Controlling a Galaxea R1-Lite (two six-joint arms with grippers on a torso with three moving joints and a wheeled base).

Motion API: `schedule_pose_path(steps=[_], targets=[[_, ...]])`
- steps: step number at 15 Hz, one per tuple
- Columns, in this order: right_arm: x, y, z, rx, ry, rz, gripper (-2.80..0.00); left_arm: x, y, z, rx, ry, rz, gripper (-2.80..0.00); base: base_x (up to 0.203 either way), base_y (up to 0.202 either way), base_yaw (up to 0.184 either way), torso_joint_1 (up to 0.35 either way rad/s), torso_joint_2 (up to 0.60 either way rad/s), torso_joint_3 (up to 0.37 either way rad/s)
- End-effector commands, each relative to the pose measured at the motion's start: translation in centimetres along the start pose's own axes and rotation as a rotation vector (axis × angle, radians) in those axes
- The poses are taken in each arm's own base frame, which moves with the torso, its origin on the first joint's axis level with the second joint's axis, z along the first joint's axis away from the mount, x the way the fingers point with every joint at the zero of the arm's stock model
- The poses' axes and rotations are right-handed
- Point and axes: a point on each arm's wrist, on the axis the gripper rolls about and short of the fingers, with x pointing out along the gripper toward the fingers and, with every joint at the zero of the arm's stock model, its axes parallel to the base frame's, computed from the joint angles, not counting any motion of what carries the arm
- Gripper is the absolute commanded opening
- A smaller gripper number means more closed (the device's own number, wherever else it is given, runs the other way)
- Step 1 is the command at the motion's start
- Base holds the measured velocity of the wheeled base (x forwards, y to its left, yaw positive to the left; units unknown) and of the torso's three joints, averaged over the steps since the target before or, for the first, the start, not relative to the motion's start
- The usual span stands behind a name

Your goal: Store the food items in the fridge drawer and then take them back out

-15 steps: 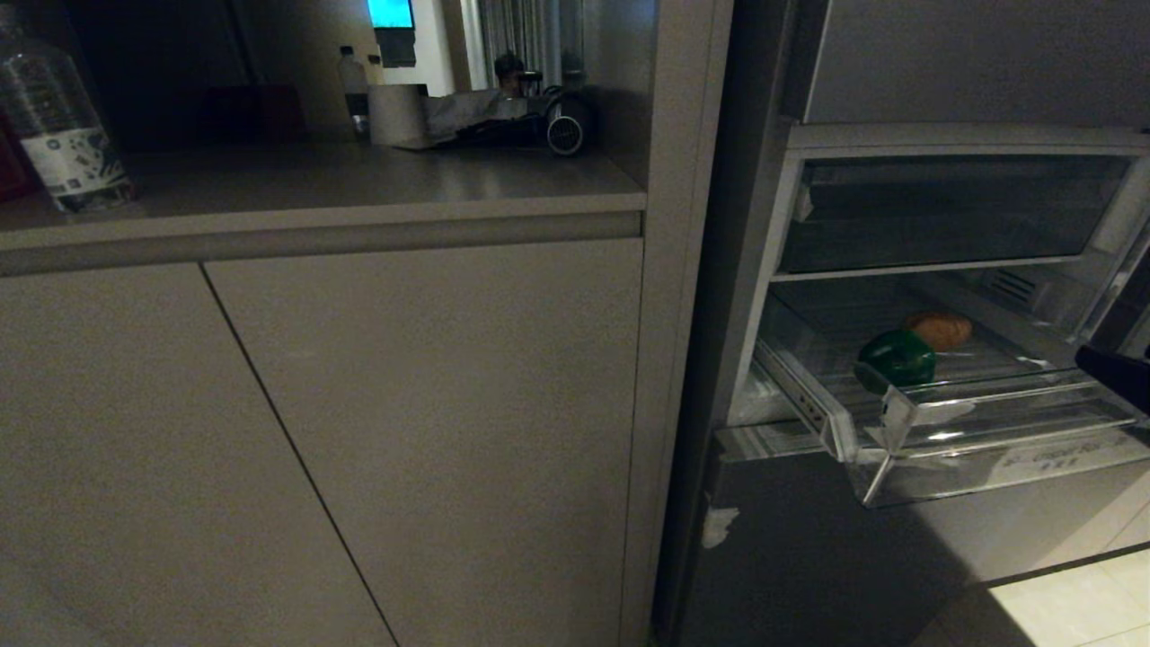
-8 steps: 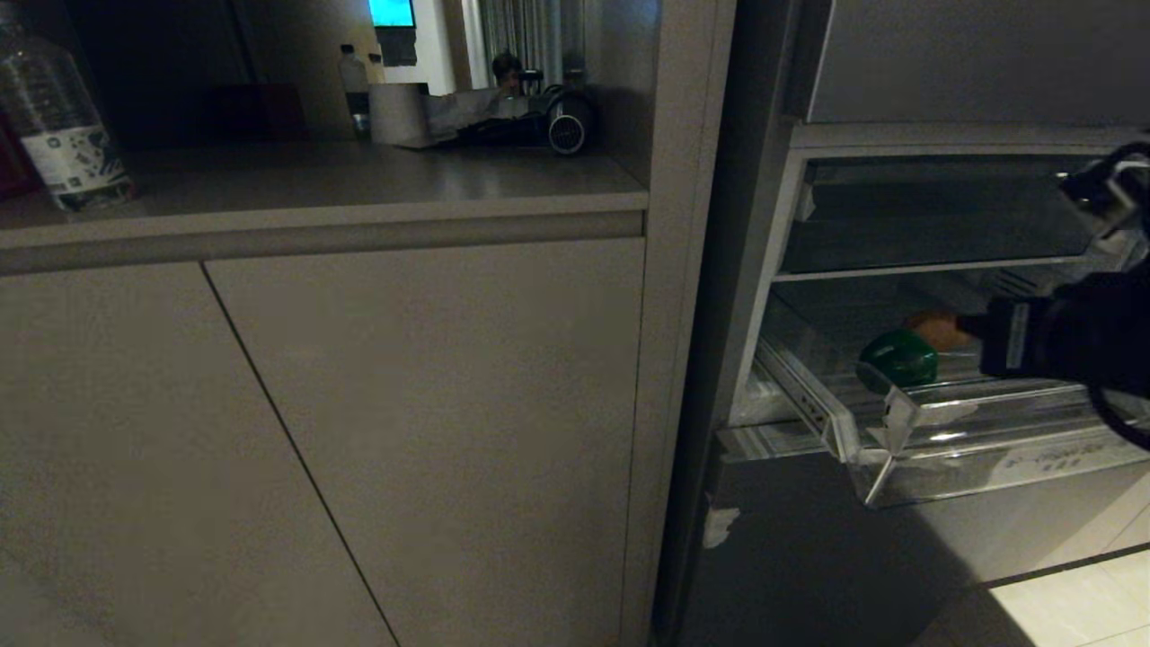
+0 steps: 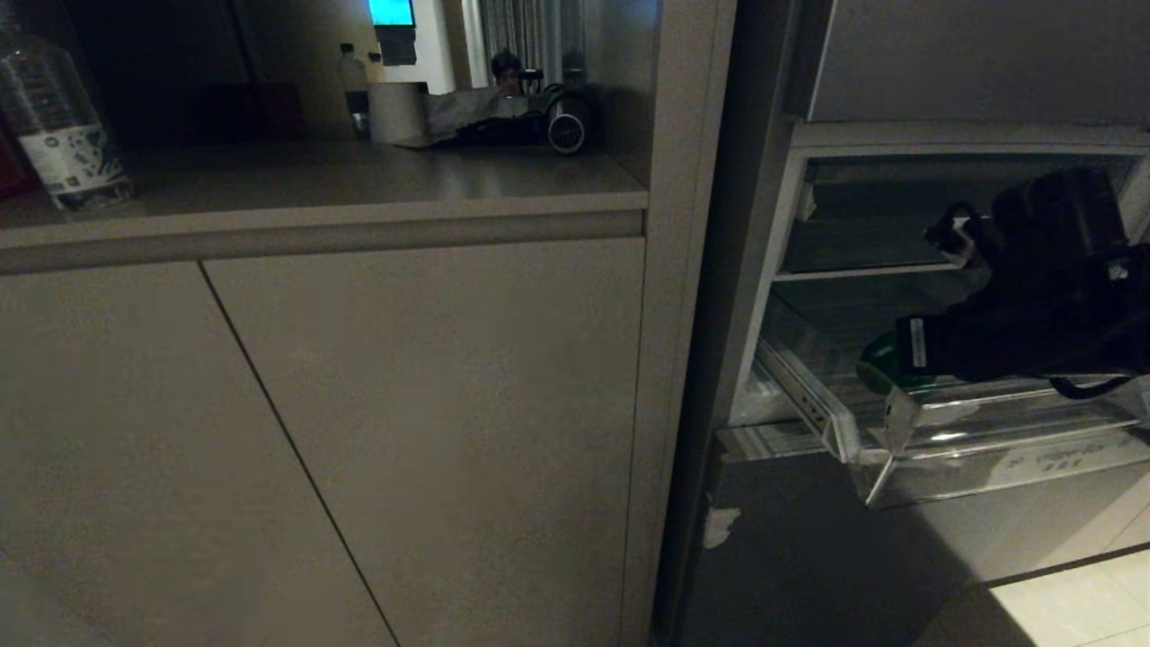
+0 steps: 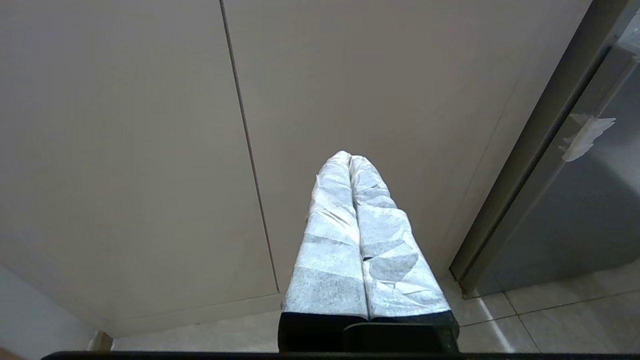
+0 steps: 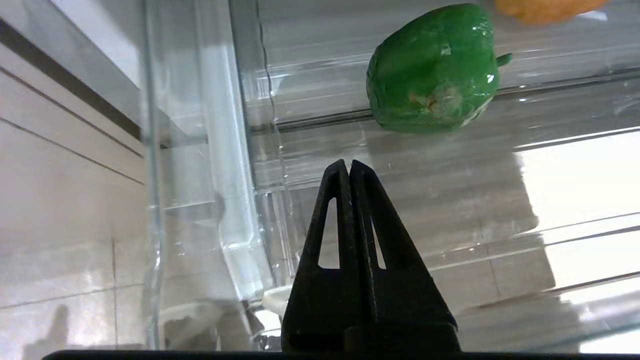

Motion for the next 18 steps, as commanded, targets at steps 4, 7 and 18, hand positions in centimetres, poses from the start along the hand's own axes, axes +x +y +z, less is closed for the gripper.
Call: schedule_pose_path(steps=[4, 7, 18], targets=[[-0.3, -0.9, -0.9, -0.027, 0.111, -0.032, -2.8, 0.0, 0.0, 0.0, 0.0, 0.001, 0.0, -2.8, 0.0, 0.0, 0.0, 0.0, 0.0, 0.0], [-2.5, -2.0, -1.1, -0.019, 0.131, -0.051, -2.8, 0.0, 0.0, 0.0, 0.0, 0.001, 0.0, -2.8, 0.0, 0.0, 0.0, 0.0, 0.0, 0.0], [3.5, -1.7, 4.0, -0.017, 0.102, -0.056, 0.0, 0.0, 0.0, 0.0, 0.0, 0.001, 0.0, -2.8, 0.0, 0.0, 0.0, 0.0, 0.0, 0.0]])
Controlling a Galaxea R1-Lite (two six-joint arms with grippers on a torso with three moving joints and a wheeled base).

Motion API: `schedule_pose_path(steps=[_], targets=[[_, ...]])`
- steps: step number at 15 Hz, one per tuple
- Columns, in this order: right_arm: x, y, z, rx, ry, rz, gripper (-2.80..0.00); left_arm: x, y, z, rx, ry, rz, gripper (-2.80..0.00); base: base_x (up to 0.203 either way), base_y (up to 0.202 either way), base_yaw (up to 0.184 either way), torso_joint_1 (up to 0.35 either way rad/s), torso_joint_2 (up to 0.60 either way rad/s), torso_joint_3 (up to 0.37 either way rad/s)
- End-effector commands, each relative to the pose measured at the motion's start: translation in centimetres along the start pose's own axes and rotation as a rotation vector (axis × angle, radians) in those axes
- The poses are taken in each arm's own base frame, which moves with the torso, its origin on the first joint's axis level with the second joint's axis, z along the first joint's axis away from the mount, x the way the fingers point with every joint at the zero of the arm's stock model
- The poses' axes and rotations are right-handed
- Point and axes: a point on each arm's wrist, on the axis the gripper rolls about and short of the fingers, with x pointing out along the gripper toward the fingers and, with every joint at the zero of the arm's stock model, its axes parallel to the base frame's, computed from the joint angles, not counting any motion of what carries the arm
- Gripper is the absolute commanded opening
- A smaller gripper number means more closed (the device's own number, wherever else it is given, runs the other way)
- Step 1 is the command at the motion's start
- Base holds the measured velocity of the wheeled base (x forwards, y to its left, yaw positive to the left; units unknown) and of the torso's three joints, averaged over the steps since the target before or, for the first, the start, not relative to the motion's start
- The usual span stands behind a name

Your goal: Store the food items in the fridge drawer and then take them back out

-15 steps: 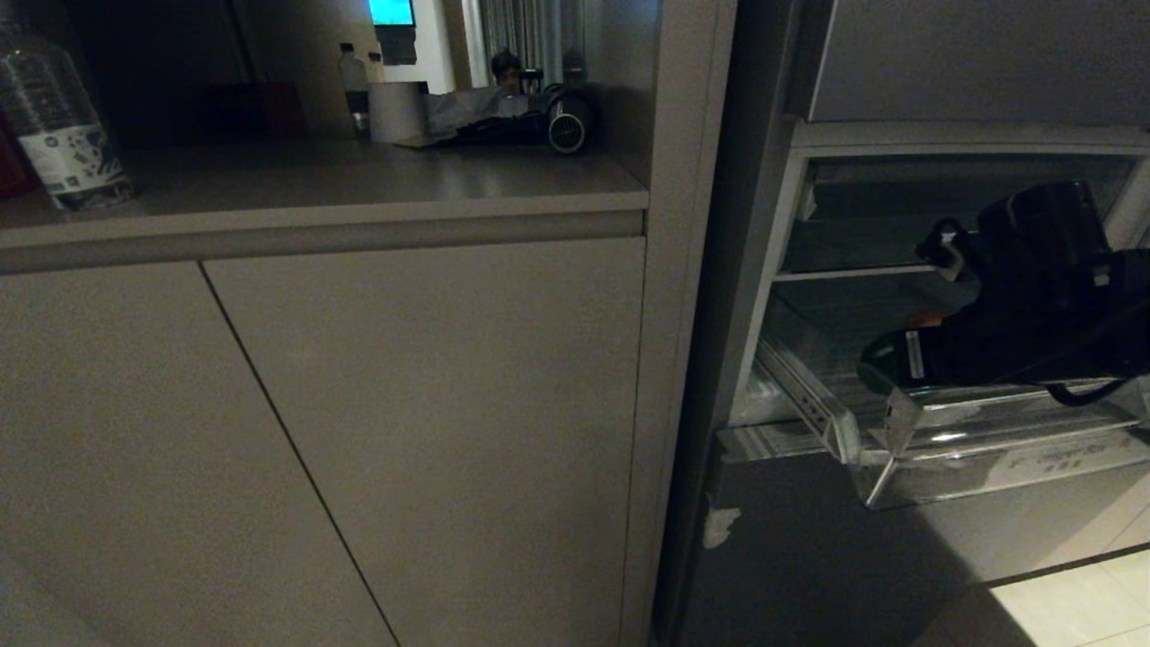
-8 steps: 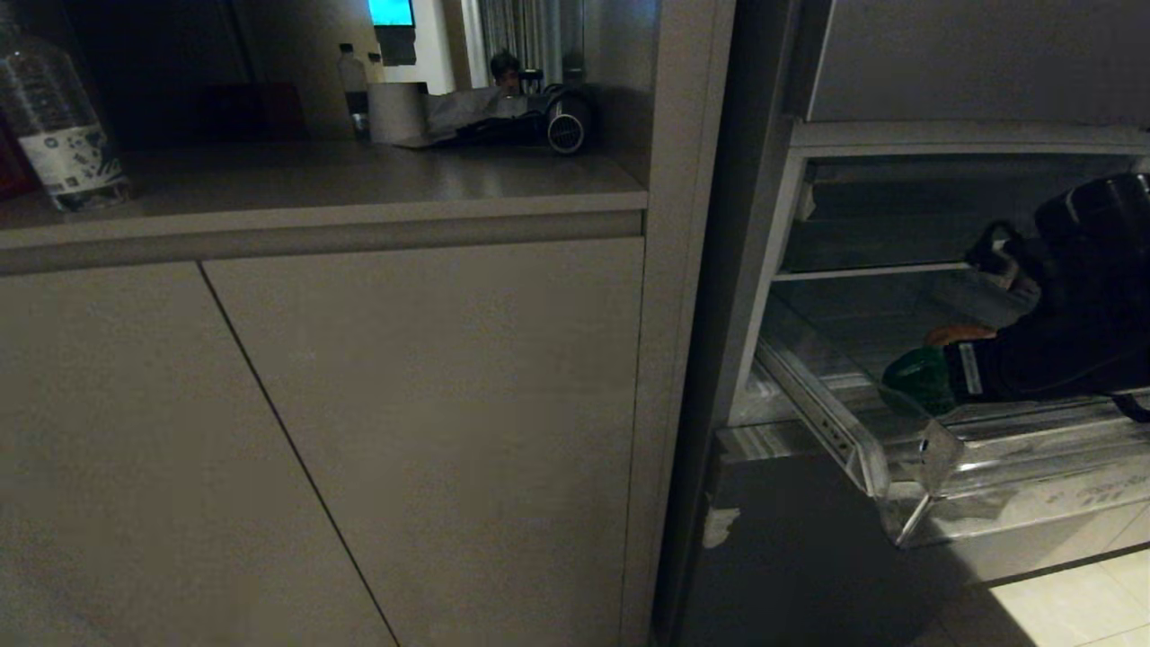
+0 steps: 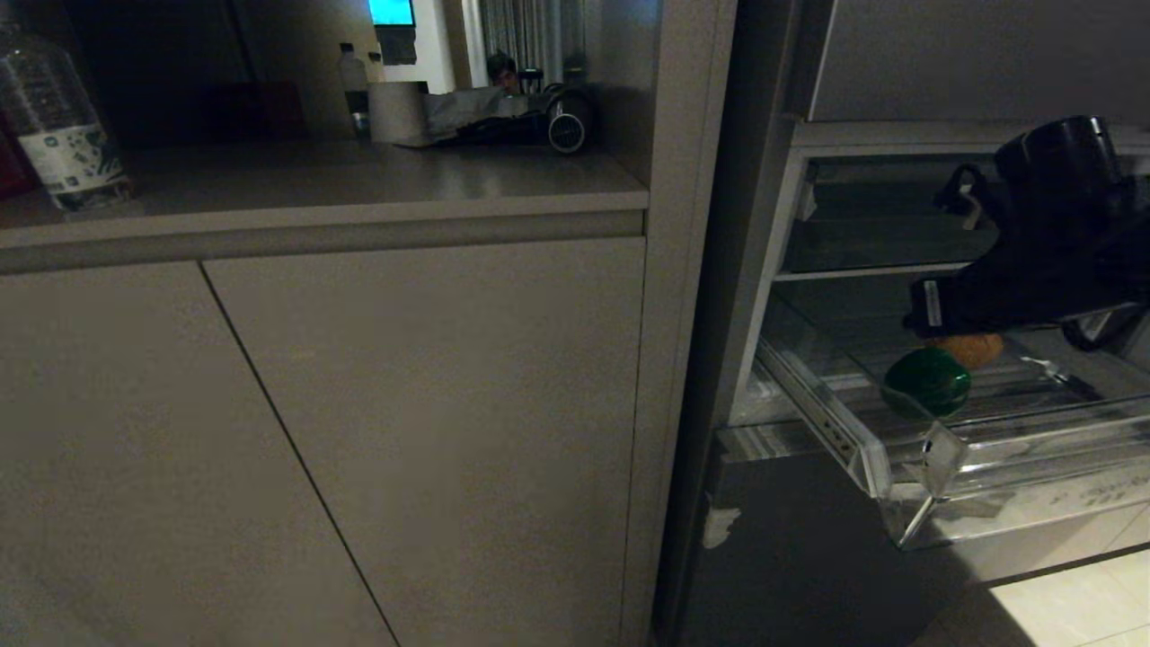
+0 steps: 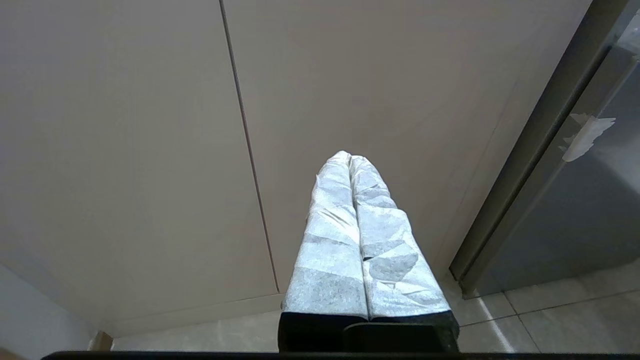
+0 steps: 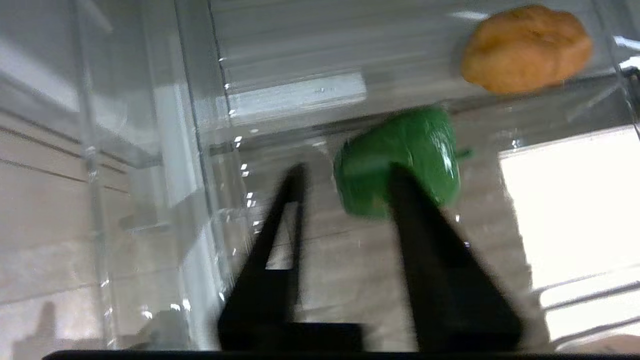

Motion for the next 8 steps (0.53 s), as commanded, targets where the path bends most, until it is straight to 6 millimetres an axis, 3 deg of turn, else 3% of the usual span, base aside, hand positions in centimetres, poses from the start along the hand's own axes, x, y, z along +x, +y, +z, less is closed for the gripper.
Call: schedule_pose_path(steps=[1, 8], targets=[[2.9, 0.3, 0.4, -0.035, 0.049, -0.012, 0.0, 0.0, 0.0, 0.0, 0.0, 0.001, 0.0, -2.8, 0.0, 0.0, 0.0, 0.0, 0.0, 0.0], [5.2, -0.6, 1.3, -0.059, 0.141, -0.098, 0.0, 0.0, 0.0, 0.0, 0.0, 0.001, 0.0, -2.8, 0.0, 0.0, 0.0, 0.0, 0.0, 0.0]])
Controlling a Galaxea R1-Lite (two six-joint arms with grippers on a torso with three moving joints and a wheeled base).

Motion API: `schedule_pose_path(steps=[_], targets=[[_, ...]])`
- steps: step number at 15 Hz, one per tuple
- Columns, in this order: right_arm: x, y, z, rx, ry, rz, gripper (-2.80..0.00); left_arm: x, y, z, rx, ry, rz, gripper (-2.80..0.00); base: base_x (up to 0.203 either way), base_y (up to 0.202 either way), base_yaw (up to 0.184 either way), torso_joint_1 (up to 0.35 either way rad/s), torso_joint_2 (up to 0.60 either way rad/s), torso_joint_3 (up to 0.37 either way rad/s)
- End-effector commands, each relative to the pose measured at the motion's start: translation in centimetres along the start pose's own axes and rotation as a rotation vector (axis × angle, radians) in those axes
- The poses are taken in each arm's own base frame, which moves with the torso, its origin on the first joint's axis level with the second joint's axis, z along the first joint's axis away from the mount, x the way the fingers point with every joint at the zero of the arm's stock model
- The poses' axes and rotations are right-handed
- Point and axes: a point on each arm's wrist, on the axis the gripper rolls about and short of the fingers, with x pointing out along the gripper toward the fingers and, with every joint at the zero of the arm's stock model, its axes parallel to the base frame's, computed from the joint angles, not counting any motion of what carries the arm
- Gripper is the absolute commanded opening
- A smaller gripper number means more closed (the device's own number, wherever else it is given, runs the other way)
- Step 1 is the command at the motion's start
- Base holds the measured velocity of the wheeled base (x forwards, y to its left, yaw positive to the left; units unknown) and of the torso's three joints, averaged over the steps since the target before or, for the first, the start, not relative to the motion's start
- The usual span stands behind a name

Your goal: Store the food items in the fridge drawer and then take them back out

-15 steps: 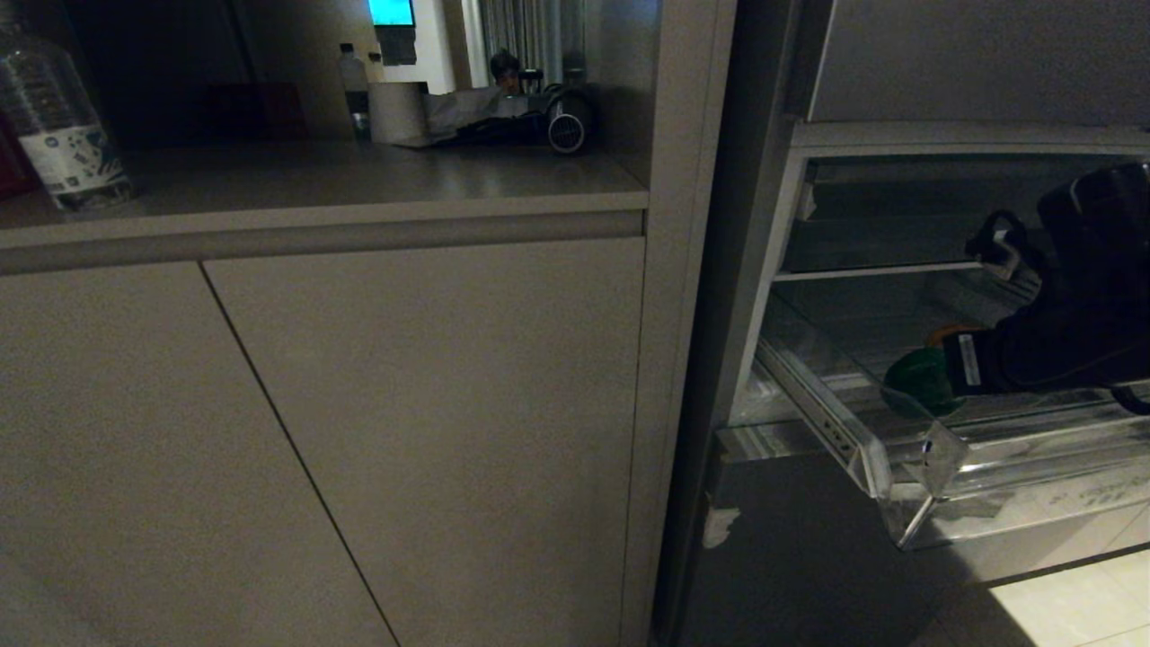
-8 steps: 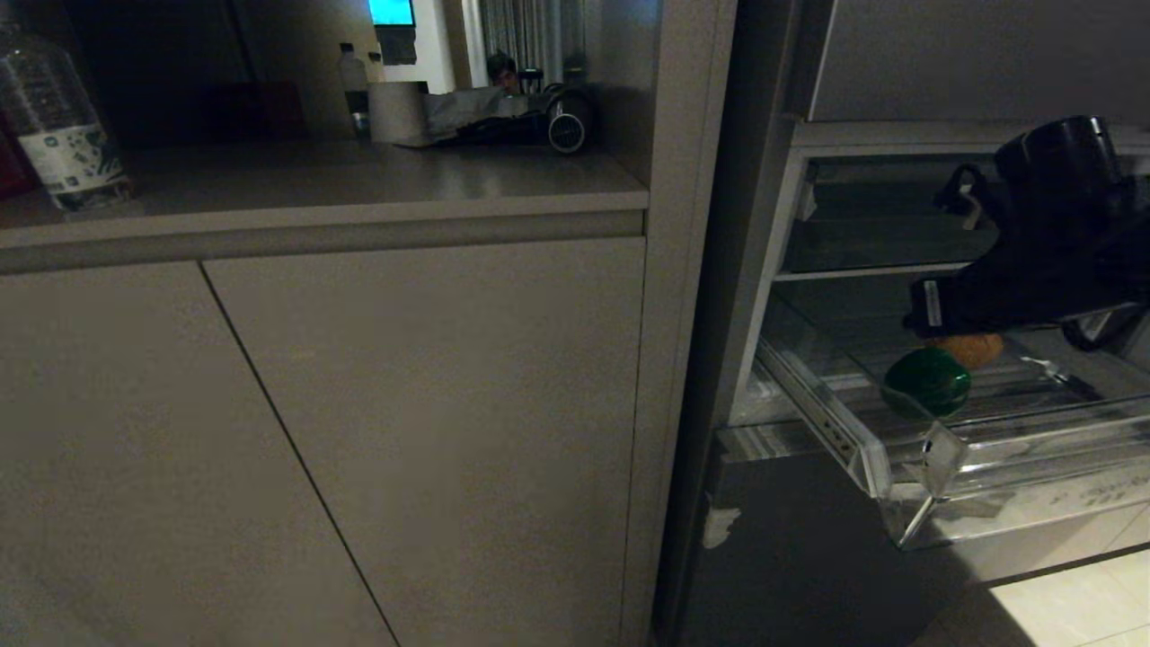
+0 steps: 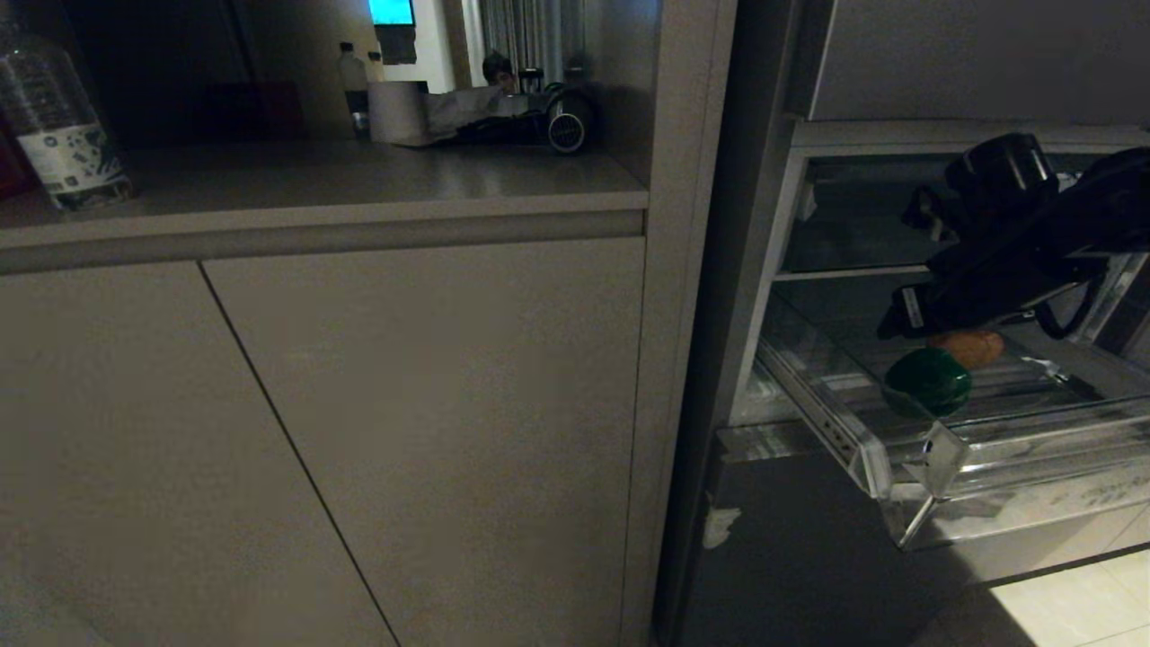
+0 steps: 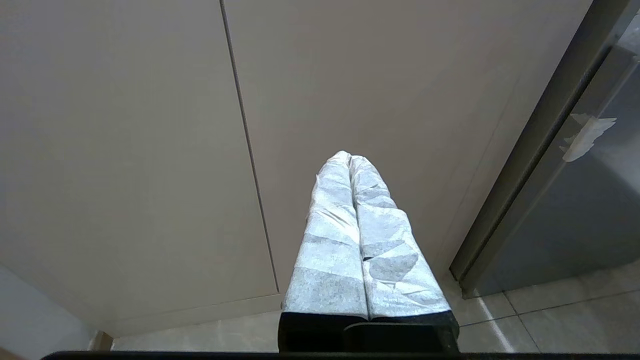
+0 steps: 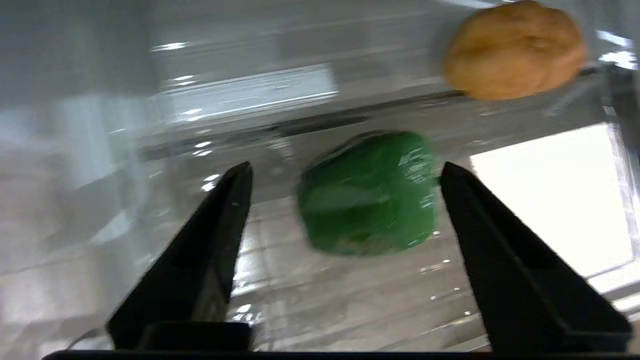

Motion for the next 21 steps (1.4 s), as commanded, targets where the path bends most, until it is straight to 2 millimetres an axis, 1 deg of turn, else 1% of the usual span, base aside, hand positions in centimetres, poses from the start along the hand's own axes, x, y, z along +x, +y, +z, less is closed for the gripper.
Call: schedule_pose_path(steps=[1, 4, 7, 11, 17, 21], targets=[[1.3, 0.0, -0.2, -0.005, 0.039, -0.015, 0.0, 0.0, 0.0, 0.0, -0.001, 0.001, 0.0, -2.8, 0.0, 0.0, 0.0, 0.0, 0.0, 0.0], [2.1, -0.1, -0.5, -0.007, 0.065, -0.022, 0.0, 0.0, 0.0, 0.0, -0.001, 0.001, 0.0, -2.8, 0.0, 0.0, 0.0, 0.0, 0.0, 0.0], [3.6, -0.3, -0.9, -0.013, 0.101, -0.03, 0.0, 0.0, 0.0, 0.0, -0.001, 0.001, 0.0, -2.8, 0.0, 0.0, 0.0, 0.0, 0.0, 0.0], [4.8, -0.3, -1.5, -0.016, 0.136, -0.035, 0.0, 0.0, 0.0, 0.0, -0.001, 0.001, 0.0, -2.8, 0.0, 0.0, 0.0, 0.0, 0.0, 0.0], [5.3, -0.1, -1.9, -0.025, 0.168, -0.035, 0.0, 0.0, 0.0, 0.0, -0.001, 0.001, 0.0, -2.8, 0.0, 0.0, 0.0, 0.0, 0.0, 0.0], [5.6, -0.6, -2.0, -0.018, 0.18, -0.044, 0.0, 0.0, 0.0, 0.0, -0.001, 0.001, 0.0, -2.8, 0.0, 0.0, 0.0, 0.0, 0.0, 0.0]])
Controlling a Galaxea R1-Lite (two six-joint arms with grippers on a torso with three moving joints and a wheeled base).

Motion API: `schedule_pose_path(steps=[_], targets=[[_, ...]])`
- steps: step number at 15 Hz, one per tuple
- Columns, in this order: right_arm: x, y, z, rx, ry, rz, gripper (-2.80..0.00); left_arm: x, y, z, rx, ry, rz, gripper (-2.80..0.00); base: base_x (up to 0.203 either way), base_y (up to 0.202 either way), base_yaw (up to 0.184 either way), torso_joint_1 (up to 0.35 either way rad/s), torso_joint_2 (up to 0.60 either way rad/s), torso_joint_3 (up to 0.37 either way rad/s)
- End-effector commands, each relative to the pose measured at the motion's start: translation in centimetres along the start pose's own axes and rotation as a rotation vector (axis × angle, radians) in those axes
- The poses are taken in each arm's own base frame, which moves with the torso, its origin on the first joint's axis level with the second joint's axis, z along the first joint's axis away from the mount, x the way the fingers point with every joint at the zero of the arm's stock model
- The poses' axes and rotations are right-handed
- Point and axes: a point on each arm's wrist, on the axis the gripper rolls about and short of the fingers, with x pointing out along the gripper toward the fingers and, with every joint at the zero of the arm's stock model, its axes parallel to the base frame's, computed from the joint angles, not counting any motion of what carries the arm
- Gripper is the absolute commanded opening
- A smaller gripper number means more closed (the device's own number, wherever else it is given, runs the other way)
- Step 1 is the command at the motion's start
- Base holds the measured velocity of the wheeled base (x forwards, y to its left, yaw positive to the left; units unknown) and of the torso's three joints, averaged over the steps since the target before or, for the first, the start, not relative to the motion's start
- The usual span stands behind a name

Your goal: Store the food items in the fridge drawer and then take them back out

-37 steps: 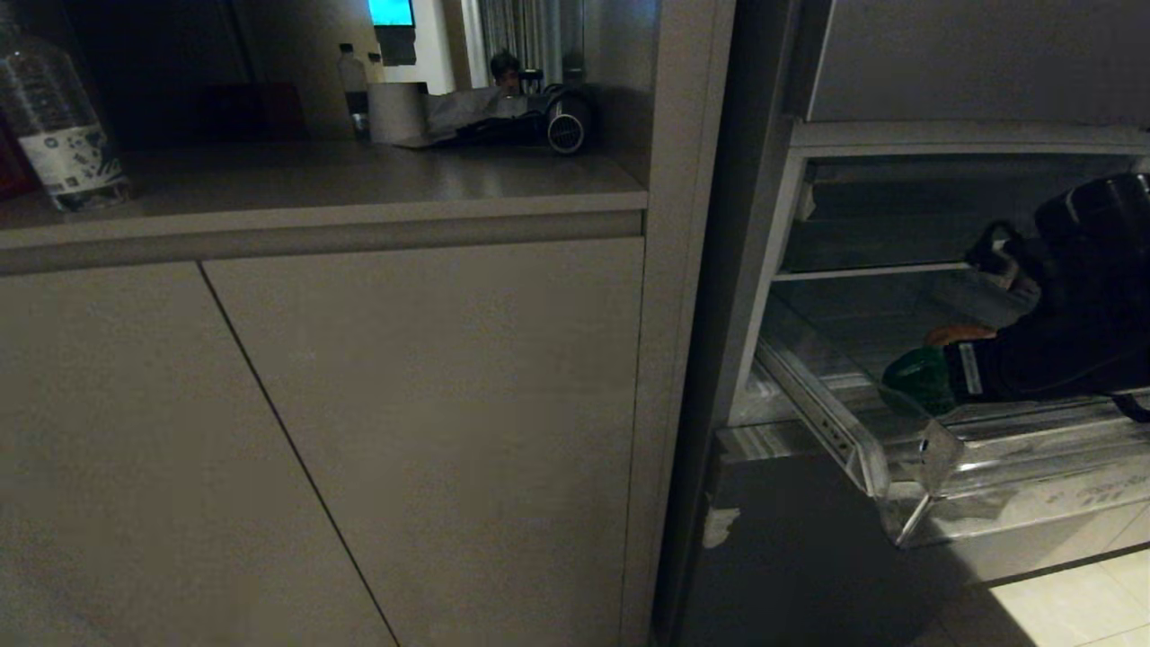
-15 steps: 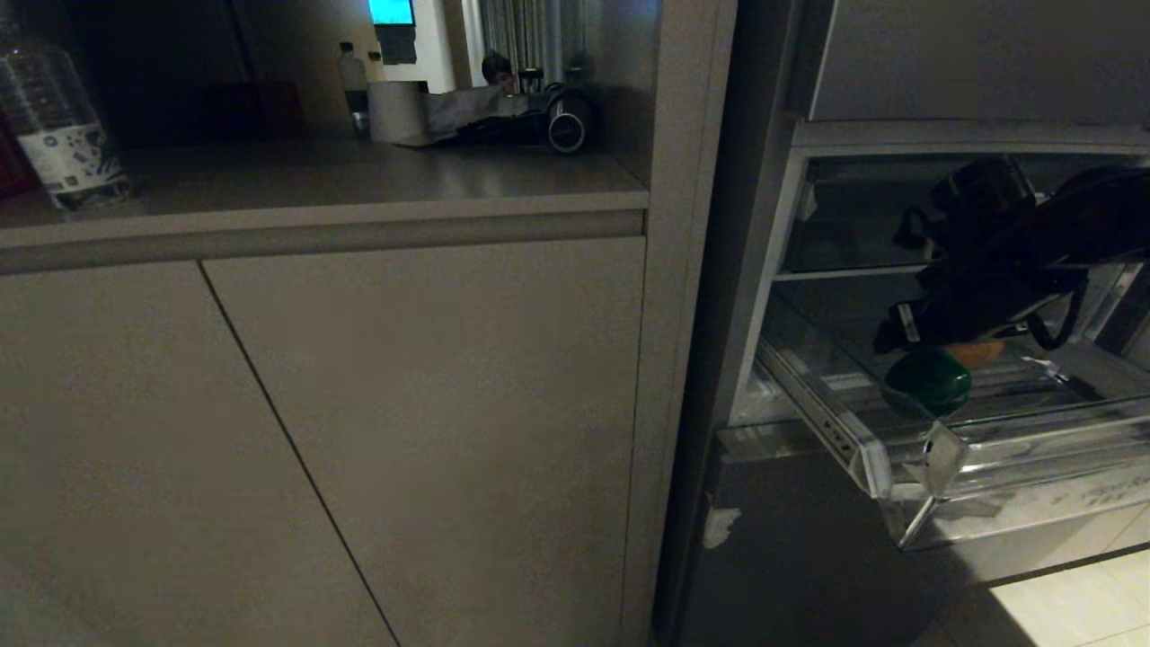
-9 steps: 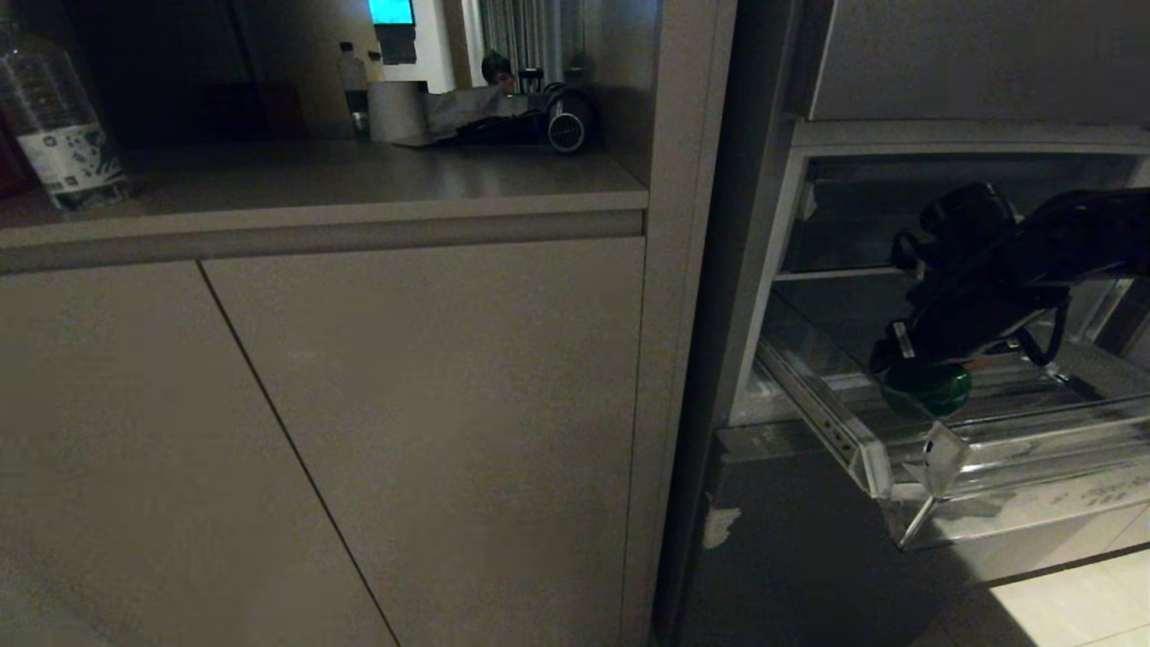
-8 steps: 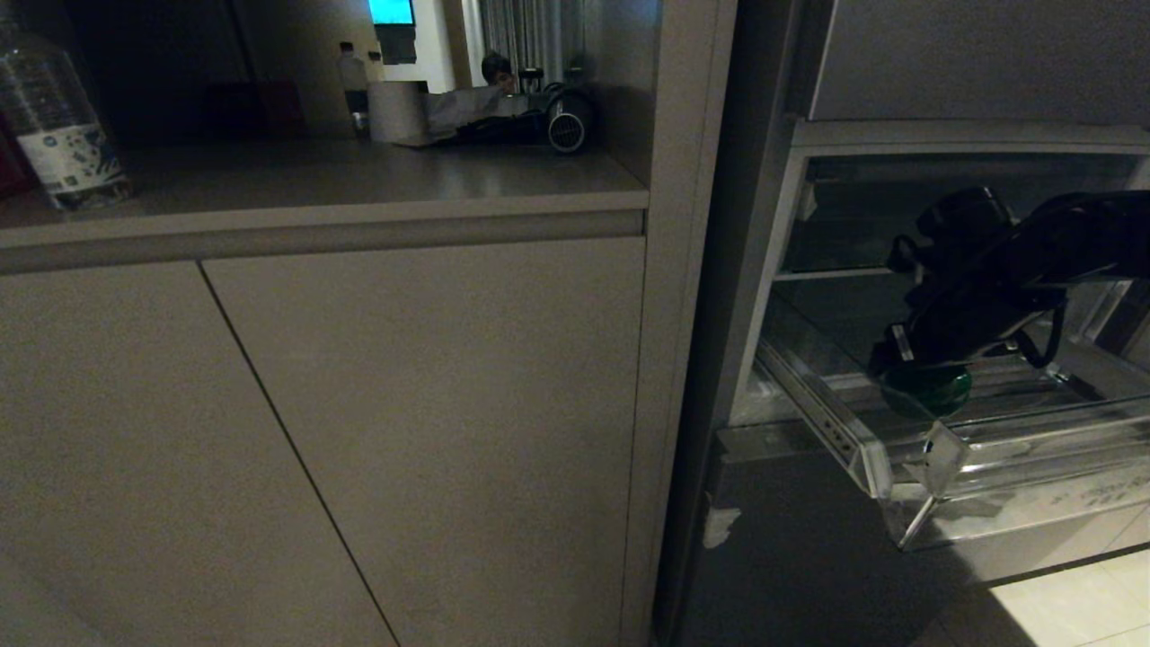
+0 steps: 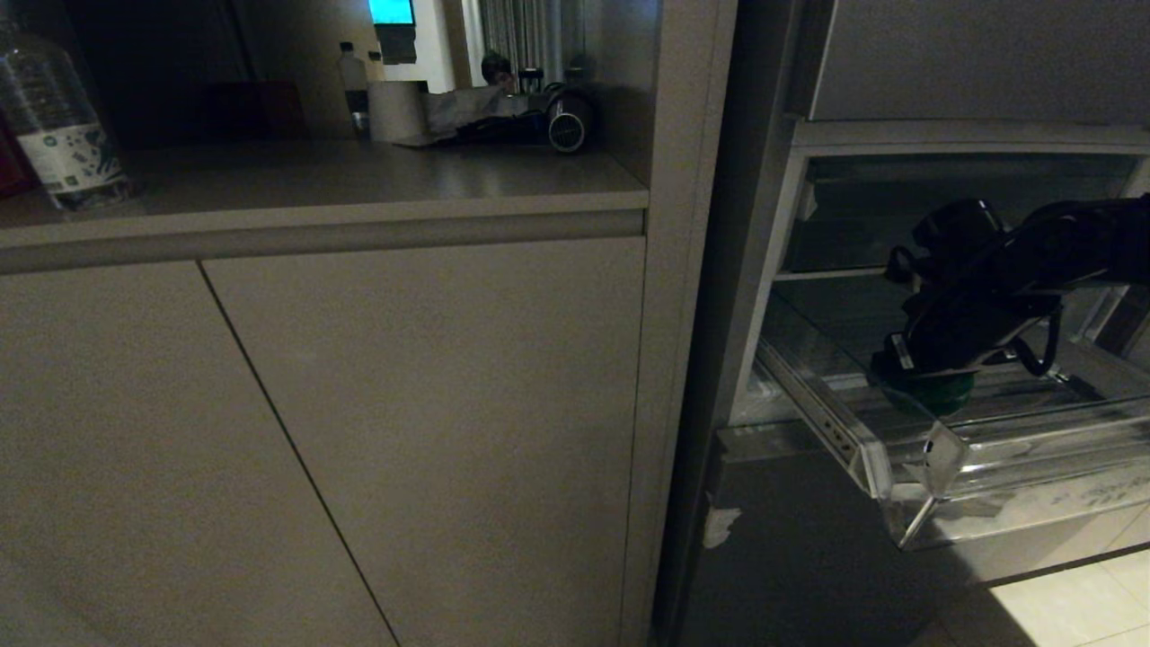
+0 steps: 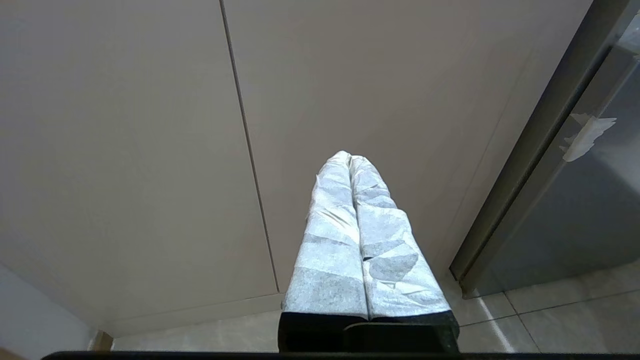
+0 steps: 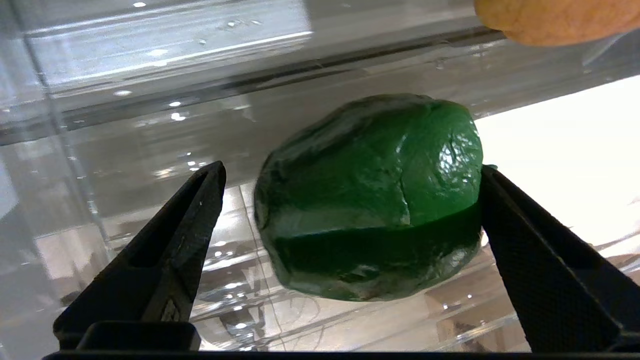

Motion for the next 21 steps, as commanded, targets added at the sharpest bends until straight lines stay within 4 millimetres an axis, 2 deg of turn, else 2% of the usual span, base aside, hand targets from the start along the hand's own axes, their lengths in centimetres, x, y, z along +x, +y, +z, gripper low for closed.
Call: schedule_pose_path(steps=[1, 13, 14, 21], targets=[[0.2, -0.22, -0.23, 0.0, 0.018, -0.006, 0.0, 0.0, 0.0, 0.0, -0.001, 0.001, 0.0, -2.8, 0.0, 0.0, 0.0, 0.0, 0.0, 0.0], [0.41, -0.72, -0.41, -0.003, 0.033, -0.013, 0.0, 0.0, 0.0, 0.0, -0.001, 0.001, 0.0, -2.8, 0.0, 0.0, 0.0, 0.0, 0.0, 0.0], [0.45, -0.71, -0.46, -0.005, 0.035, -0.013, -2.8, 0.0, 0.0, 0.0, -0.001, 0.001, 0.0, -2.8, 0.0, 0.0, 0.0, 0.0, 0.0, 0.0], [-0.44, -0.88, -0.53, -0.003, 0.025, -0.013, -2.8, 0.0, 0.0, 0.0, -0.001, 0.001, 0.0, -2.8, 0.0, 0.0, 0.0, 0.0, 0.0, 0.0]])
